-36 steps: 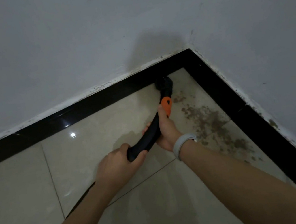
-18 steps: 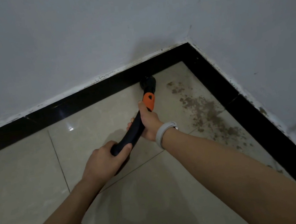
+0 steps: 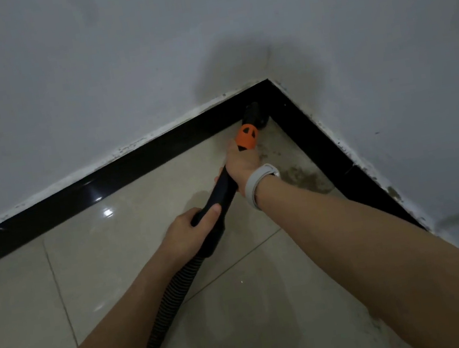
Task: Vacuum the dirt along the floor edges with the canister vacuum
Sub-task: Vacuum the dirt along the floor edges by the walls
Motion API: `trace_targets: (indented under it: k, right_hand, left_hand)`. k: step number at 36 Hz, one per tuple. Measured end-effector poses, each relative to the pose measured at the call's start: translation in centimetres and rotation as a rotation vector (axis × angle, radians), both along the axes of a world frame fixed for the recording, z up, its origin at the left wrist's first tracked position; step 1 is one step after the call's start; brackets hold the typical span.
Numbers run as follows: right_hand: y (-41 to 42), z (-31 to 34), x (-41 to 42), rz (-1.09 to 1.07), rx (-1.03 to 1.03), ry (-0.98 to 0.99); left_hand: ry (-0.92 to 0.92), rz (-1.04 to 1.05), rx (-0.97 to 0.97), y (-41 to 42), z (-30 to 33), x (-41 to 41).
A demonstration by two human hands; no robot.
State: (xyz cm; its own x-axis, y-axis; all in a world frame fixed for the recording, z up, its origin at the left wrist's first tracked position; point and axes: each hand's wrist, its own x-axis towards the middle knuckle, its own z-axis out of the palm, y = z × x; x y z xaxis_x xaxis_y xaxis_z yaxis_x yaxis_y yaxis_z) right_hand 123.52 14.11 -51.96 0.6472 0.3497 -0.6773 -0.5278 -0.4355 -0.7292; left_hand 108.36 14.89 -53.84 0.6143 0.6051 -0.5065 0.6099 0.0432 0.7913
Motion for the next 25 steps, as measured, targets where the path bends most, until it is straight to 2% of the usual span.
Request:
trace_targets:
  k: [4, 11, 25]
  right_hand:
    - [-0.1, 0.9, 0.9, 0.113, -0.113, -0.116]
    - [-1.0, 1.4, 3.0, 0.215, -0.164, -0.191]
    - [-1.2, 0.2, 2.5, 0.197, -0.208, -0.261]
  left_hand:
    - [0.054, 0.002, -0.084, -1.1, 0.8, 1.3]
    - [0.159, -0.030, -0.138, -2.1, 2.2, 3.2]
    - [0.056, -0.082, -0.223, -1.3, -0.1, 2.4]
